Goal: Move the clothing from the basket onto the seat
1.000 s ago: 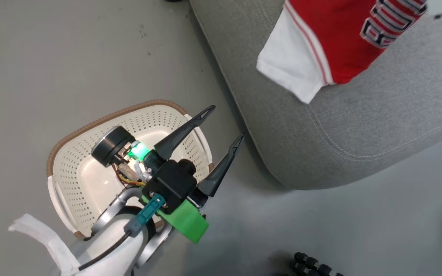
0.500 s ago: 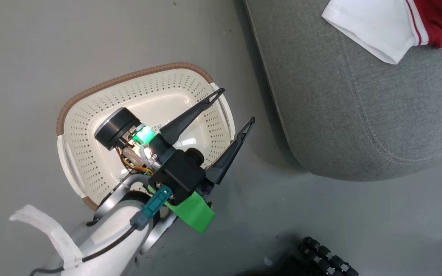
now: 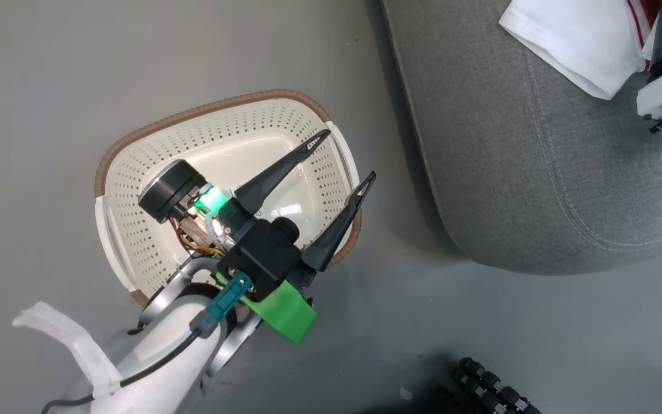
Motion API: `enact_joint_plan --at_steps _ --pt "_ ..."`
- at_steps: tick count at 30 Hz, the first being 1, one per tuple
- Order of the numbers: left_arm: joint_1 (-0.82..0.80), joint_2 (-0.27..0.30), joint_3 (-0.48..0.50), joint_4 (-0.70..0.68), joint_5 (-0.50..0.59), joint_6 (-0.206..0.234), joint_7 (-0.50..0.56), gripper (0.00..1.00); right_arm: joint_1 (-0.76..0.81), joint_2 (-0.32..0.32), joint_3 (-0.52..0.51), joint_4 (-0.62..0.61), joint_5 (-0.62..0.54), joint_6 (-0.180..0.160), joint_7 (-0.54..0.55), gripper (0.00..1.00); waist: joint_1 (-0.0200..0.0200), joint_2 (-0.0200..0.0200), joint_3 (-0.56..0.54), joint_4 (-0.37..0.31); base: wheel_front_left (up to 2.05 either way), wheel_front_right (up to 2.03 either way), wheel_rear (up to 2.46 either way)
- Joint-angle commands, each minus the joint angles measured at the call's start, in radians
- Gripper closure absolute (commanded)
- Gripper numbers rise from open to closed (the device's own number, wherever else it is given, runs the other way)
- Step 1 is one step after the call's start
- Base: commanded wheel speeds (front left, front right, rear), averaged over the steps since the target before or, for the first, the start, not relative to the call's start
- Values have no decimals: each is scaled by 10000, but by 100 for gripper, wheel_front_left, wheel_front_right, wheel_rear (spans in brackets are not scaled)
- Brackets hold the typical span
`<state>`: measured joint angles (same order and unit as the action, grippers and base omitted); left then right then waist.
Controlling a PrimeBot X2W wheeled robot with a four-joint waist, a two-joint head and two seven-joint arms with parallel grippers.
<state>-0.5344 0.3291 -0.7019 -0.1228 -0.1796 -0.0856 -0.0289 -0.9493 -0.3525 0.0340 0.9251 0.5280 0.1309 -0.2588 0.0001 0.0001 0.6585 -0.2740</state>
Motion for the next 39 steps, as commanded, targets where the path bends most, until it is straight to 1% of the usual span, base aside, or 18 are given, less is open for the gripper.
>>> enact_joint_plan --at_steps 1,8,13,16,21,24,25,29,31,39 --pt "86 -16 81 65 -47 110 -120 0 329 40 -212 -314 -145 -3 -75 0 -1 -1 -274 7 0 0 0" --pt "541 -194 309 463 -368 549 -629 0 2160 551 -1312 -1693 -931 -3 -66 0 -1 -1 -1119 173 0 0 0" --pt "921 -343 647 791 -686 928 -1130 0 3701 1204 -2088 -3145 -1640 -3 -68 0 -1 -1 -1781 420 0 0 0" --pt "1027 -367 885 939 -843 1146 -1410 0 4407 1649 -2249 -4094 -2104 -3 -70 0 -1 -1 -2067 582 0 0 0" --pt "1241 -367 1384 1251 -1075 1532 -1800 0 5419 2379 -2086 -5814 -2801 -3 -70 0 -1 -1 -2512 912 0 0 0" --pt "1341 -450 1795 1416 -1280 1788 -2053 0 5927 2657 -1848 -6634 -3115 -3 -69 0 -1 -1 -2741 1161 0 0 0" --pt "1443 -502 2084 1500 -1428 1959 -2179 0 6179 2738 -1611 -7068 -3254 -3 -69 0 -1 -1 -2868 1333 0 0 0" --pt "1691 -596 2711 1653 -1613 2320 -2319 0 6686 2898 -1074 -7883 -3485 -3 31 0 -1 -1 -3120 1658 0 0 0" --pt "1861 -638 3024 1736 -1665 2434 -2363 0 6898 2927 -882 -8264 -3612 -3 138 0 -1 -1 -3233 1821 0 0 0" --pt "2750 -874 4482 1652 -1674 2552 -2350 0 7775 2986 -452 -9487 -3844 -3 666 0 -1 -1 -3732 2349 0 0 0"
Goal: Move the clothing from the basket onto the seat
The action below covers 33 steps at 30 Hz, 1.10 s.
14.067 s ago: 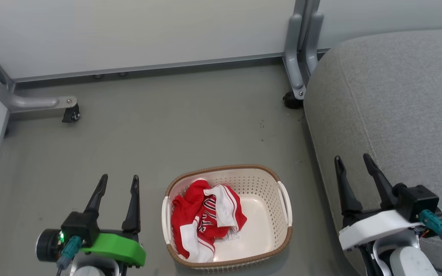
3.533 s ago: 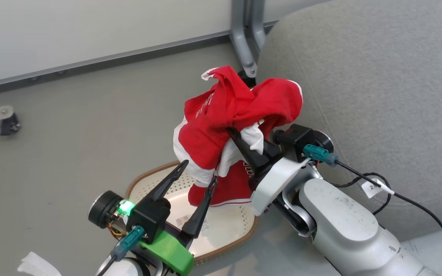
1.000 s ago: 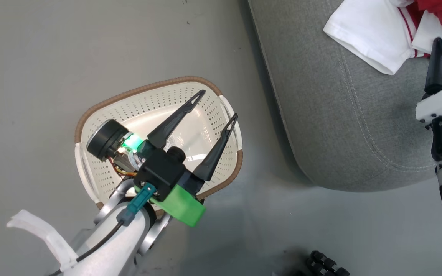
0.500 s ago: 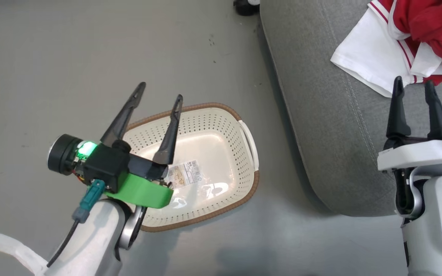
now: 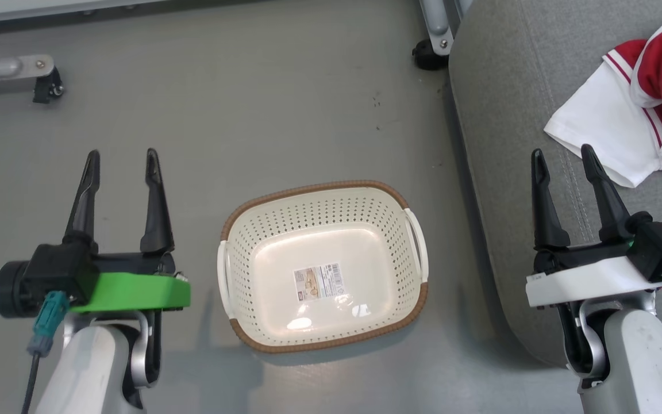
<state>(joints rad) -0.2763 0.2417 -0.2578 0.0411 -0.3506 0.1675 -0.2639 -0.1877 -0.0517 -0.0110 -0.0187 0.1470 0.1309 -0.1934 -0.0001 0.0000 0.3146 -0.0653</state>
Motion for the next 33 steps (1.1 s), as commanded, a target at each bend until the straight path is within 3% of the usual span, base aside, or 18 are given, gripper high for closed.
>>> enact_joint_plan --at_steps 1,14,33 --pt "287 -56 219 -25 41 3 -1 0 257 -20 -6 -141 -51 -3 79 0 1 0 -364 302 0 0 0" --pt "2073 -813 1421 108 590 -771 -3 0 1493 -1 34 -890 -111 -3 763 0 1 0 -1466 515 0 0 0" --pt "3035 -1287 1540 895 1451 -1432 -4 0 2726 1 150 -1083 132 -3 1293 0 1 0 -2405 544 0 0 0"
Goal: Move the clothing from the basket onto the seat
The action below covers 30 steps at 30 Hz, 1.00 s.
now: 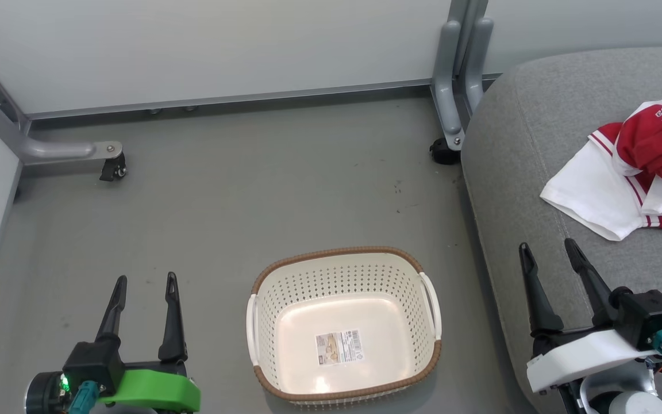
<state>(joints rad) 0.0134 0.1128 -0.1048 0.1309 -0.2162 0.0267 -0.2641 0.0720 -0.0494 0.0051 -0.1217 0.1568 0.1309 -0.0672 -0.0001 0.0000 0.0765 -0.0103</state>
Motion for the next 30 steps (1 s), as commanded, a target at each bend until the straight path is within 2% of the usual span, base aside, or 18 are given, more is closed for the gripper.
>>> enact_joint_plan --at_steps 1,25,26,30 --pt "143 -7 21 31 135 -58 -2 0 137 -22 -21 -54 34 -3 50 0 1 0 -40 -8 0 0 0" --pt "-88 -168 260 498 407 -320 -2 0 149 -22 5 88 50 -3 89 0 1 0 -89 -70 0 0 0" --pt "-13 -126 236 483 354 -286 0 100 101 0 15 75 83 0 72 100 1 0 -88 -70 0 0 0" --pt "-66 -151 295 696 -41 -319 132 100 153 19 79 210 487 0 38 100 1 0 -94 -65 0 0 0"
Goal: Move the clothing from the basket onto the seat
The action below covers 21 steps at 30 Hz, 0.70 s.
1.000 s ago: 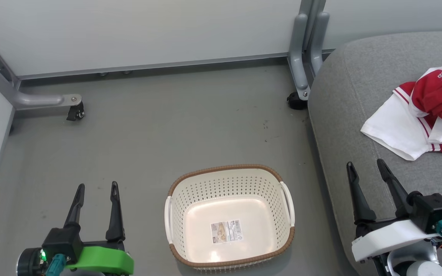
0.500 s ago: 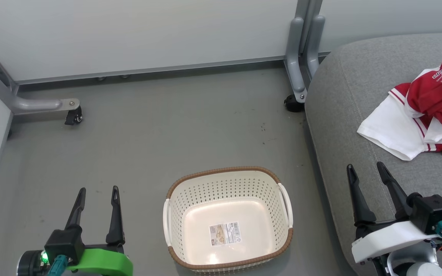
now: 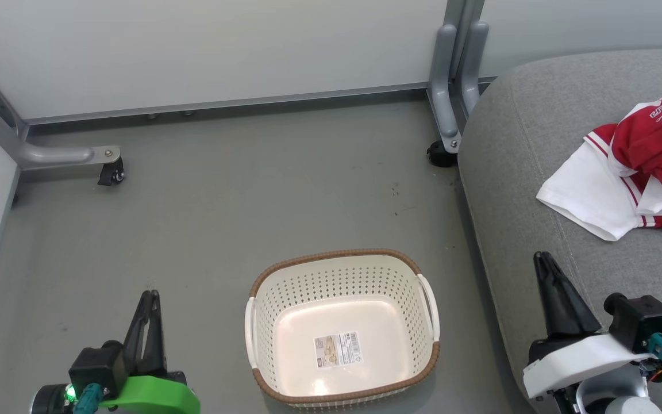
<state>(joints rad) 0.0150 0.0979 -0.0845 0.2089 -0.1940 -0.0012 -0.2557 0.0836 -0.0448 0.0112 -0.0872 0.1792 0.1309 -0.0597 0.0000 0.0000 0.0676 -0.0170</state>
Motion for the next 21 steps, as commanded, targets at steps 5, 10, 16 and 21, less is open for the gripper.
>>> enact_joint_plan --at_steps 5,10,16,21 --pt "-174 -34 237 -46 -1286 -128 330 100 -122 -124 -12 116 1414 0 41 100 0 0 -31 10 0 0 0" --pt "-241 -62 354 -38 -2178 -210 555 100 -291 -197 -12 371 2392 0 97 100 0 0 -57 16 0 0 0" --pt "-330 -96 486 -19 -3198 -304 815 100 -455 -258 -18 630 3490 0 158 100 0 0 -87 23 0 0 0" --pt "-408 -123 596 1 -4021 -378 1025 100 -570 -298 -34 828 4365 0 215 100 0 0 -113 30 0 0 0"
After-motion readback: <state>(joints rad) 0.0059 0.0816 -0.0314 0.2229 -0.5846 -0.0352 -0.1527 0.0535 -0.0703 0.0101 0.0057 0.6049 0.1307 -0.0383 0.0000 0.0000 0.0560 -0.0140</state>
